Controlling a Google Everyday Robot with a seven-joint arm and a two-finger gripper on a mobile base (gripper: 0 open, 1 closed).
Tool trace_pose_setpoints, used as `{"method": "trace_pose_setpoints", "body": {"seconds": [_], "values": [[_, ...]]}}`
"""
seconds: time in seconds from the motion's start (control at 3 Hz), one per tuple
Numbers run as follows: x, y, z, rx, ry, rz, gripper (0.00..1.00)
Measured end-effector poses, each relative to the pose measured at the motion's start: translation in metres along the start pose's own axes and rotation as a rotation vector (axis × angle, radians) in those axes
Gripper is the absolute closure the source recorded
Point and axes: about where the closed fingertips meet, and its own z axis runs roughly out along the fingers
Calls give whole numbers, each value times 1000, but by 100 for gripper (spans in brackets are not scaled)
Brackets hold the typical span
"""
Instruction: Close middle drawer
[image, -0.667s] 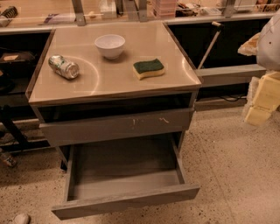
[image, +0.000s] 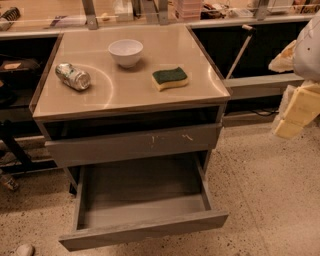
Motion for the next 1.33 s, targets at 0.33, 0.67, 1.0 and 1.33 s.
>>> {"method": "trace_pose_setpoints", "body": {"seconds": [0.33,0.67,1.0,1.33], "values": [[0,0,0,0,0,0,42],[0,0,0,0,0,0,65],[0,0,0,0,0,0,88],[0,0,0,0,0,0,100]]}}
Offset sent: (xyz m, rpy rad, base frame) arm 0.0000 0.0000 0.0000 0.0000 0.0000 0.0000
